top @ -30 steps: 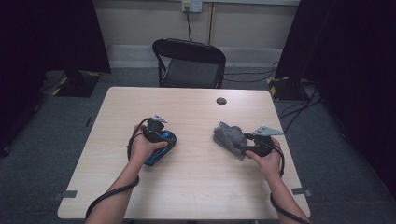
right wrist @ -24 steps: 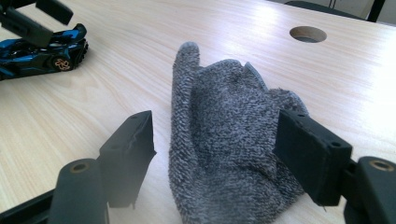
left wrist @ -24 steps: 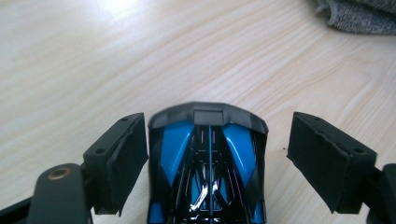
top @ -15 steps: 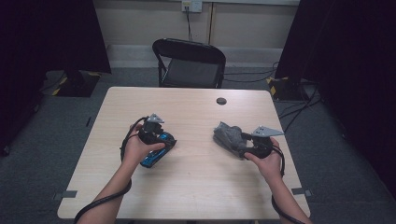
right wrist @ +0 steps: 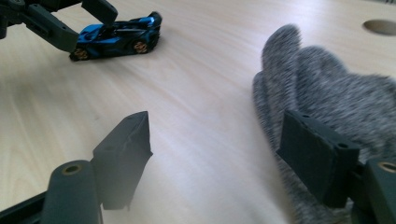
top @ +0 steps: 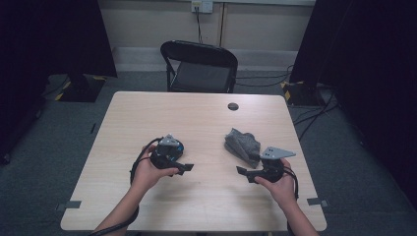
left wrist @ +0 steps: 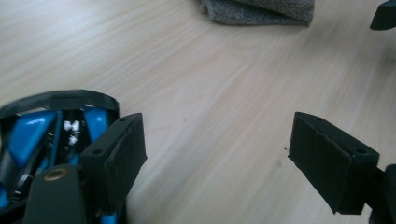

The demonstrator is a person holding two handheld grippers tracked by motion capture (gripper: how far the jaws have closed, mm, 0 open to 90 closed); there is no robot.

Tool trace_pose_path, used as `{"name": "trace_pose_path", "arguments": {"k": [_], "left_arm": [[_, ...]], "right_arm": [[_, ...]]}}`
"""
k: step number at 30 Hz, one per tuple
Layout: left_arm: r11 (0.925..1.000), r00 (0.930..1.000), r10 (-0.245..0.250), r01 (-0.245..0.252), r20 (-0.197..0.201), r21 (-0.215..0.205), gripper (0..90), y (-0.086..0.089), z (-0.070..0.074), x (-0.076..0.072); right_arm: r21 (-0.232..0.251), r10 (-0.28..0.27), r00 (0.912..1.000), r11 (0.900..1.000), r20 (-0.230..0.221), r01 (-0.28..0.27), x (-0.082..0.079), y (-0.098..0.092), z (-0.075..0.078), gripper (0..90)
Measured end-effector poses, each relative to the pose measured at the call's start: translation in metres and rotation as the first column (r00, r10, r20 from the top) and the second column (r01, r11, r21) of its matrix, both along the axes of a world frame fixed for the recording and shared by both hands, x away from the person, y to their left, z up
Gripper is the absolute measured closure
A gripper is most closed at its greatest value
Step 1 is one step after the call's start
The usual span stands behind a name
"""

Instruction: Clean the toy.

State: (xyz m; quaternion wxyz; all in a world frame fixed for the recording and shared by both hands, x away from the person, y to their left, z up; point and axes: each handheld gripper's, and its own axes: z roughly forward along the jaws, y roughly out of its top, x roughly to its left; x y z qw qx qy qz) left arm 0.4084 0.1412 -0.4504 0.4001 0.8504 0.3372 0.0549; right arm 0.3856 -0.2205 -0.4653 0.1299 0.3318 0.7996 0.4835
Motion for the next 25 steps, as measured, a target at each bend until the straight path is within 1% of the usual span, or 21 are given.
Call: {"name": "trace_pose_path", "arguments": {"k": [1, 2, 4, 5, 6, 7, 9, 10, 11, 13, 14, 15, 17, 19, 20, 22, 23, 24, 25], "left_arm": [[0.9999, 0.9999, -0.012, 0.012, 0.0, 0.004, 18.5, -0.001, -0.001, -0.002], [0.9999, 0.9999, -0.015, 0.015, 0.002, 0.002, 18.5, -0.003, -0.002, -0.005], [0.9992, 0.9993, -0.037, 0.037, -0.004, 0.012, 18.4, -0.007, -0.004, -0.012], [0.9987, 0.9988, -0.049, 0.049, 0.002, 0.016, 18.0, -0.009, -0.006, -0.015], [0.9984, 0.9985, -0.055, 0.055, -0.003, 0.013, 18.0, -0.011, -0.008, -0.018], [0.9978, 0.9977, -0.066, 0.066, -0.016, 0.012, 18.0, -0.012, -0.01, -0.02], [0.9967, 0.9968, -0.078, 0.078, -0.019, 0.022, 18.0, -0.015, -0.017, -0.026], [0.9949, 0.9947, -0.098, 0.099, -0.031, 0.021, 18.0, -0.017, -0.021, -0.029], [0.9935, 0.9934, -0.11, 0.111, -0.031, 0.025, 17.9, -0.018, -0.024, -0.032], [0.99, 0.9906, -0.133, 0.134, -0.032, 0.044, 17.4, -0.022, -0.032, -0.038], [0.9867, 0.9877, -0.151, 0.153, -0.038, 0.055, 17.5, -0.024, -0.035, -0.041], [0.983, 0.9848, -0.171, 0.172, -0.031, 0.063, 17.3, -0.026, -0.037, -0.043], [0.9809, 0.9832, -0.18, 0.182, -0.03, 0.07, 17.2, -0.029, -0.042, -0.046], [0.9779, 0.981, -0.194, 0.194, -0.007, 0.079, 16.6, -0.03, -0.043, -0.048], [0.9775, 0.9802, -0.198, 0.197, 0.001, 0.075, 16.2, -0.03, -0.044, -0.048], [0.9752, 0.978, -0.208, 0.205, 0.022, 0.083, 15.7, -0.031, -0.045, -0.049], [0.9709, 0.9743, -0.222, 0.218, 0.036, 0.1, 15.5, -0.031, -0.046, -0.05], [0.9694, 0.972, -0.229, 0.222, 0.054, 0.104, 14.9, -0.032, -0.047, -0.051], [0.9669, 0.9703, -0.235, 0.228, 0.057, 0.115, 15.0, -0.032, -0.047, -0.051]], "right_arm": [[0.009, 0.0, 0.9999, 1.0, -0.016, 0.0, -0.003, 0.002, -0.002, 23.8], [0.011, 0.003, 0.9998, 1.0, -0.021, -0.003, -0.005, 0.002, -0.004, 23.6], [0.022, 0.016, 0.9993, 1.0, -0.035, -0.015, -0.009, 0.006, -0.008, 22.3], [0.02, 0.03, 0.9988, 0.999, -0.038, -0.03, -0.012, 0.008, -0.009, 21.7], [0.017, 0.041, 0.9983, 0.999, -0.04, -0.041, -0.014, 0.01, -0.011, 21.3], [0.009, 0.054, 0.9974, 0.999, -0.047, -0.054, -0.017, 0.012, -0.012, 21.0], [0.001, 0.068, 0.9962, 0.998, -0.055, -0.068, -0.021, 0.017, -0.014, 20.8], [-0.005, 0.077, 0.9953, 0.997, -0.059, -0.077, -0.023, 0.02, -0.015, 20.4], [-0.007, 0.089, 0.9943, 0.996, -0.059, -0.09, -0.026, 0.023, -0.017, 19.9], [-0.015, 0.1, 0.9932, 0.995, -0.06, -0.101, -0.029, 0.028, -0.019, 19.2], [-0.025, 0.109, 0.9921, 0.994, -0.062, -0.111, -0.03, 0.03, -0.022, 19.1], [-0.031, 0.117, 0.9908, 0.992, -0.068, -0.119, -0.03, 0.032, -0.024, 19.0], [-0.055, 0.132, 0.9885, 0.989, -0.074, -0.136, -0.031, 0.036, -0.029, 19.0], [-0.079, 0.141, 0.9868, 0.986, -0.079, -0.148, -0.031, 0.039, -0.033, 19.0], [-0.091, 0.143, 0.9869, 0.985, -0.074, -0.15, -0.031, 0.04, -0.035, 19.1], [-0.112, 0.16, 0.9825, 0.979, -0.095, -0.17, -0.03, 0.041, -0.036, 18.7], [-0.117, 0.163, 0.9824, 0.978, -0.091, -0.173, -0.03, 0.041, -0.037, 18.7], [-0.124, 0.166, 0.9824, 0.977, -0.087, -0.176, -0.031, 0.042, -0.037, 18.7], [-0.139, 0.172, 0.9809, 0.973, -0.091, -0.184, -0.031, 0.043, -0.037, 18.8]]}}
